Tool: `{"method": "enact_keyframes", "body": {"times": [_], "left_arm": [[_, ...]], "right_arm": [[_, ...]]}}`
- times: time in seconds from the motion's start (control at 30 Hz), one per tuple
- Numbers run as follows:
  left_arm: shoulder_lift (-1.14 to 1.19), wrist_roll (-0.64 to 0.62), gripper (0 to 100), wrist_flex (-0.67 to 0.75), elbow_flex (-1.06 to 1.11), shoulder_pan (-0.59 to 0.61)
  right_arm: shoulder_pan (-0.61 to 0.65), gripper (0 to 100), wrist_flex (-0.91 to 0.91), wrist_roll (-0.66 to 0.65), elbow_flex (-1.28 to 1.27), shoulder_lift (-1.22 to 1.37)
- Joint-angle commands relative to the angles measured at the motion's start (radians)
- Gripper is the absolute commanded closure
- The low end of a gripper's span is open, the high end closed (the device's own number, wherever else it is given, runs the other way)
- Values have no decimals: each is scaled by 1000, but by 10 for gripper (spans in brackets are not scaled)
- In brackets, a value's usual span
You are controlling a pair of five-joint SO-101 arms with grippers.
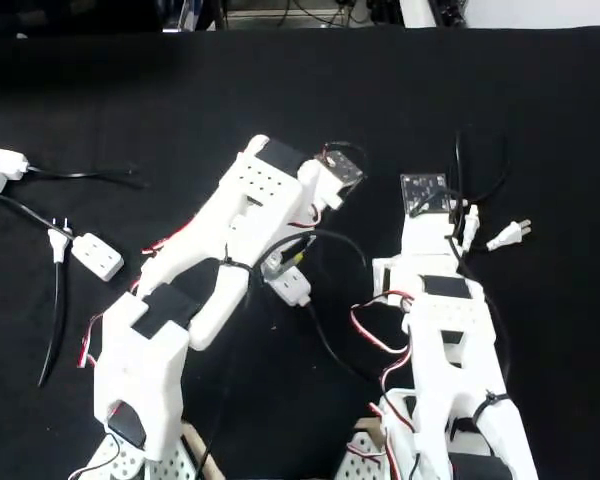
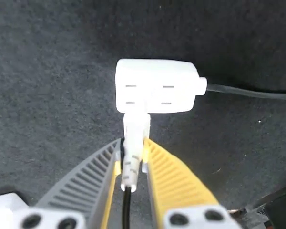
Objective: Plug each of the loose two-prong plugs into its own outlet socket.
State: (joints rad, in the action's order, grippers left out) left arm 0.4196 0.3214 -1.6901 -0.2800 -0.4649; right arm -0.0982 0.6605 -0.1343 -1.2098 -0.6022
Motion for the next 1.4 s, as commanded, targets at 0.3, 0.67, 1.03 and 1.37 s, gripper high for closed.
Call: {"method": "enact_keyframes", "body": {"times": [0.3, 0.67, 1.03, 1.37], "left_arm": [[-3, 18, 970, 48, -82, -5], [9, 41, 970, 11, -173, -12], [9, 54, 970, 18, -147, -5], [9, 110, 970, 41, -91, -5]], "right_arm": [[-9, 984, -15, 2, 7, -5], [-9, 984, -15, 2, 8, -5], [-11, 984, -17, 2, 8, -5], [-11, 984, -17, 2, 8, -5]]}}
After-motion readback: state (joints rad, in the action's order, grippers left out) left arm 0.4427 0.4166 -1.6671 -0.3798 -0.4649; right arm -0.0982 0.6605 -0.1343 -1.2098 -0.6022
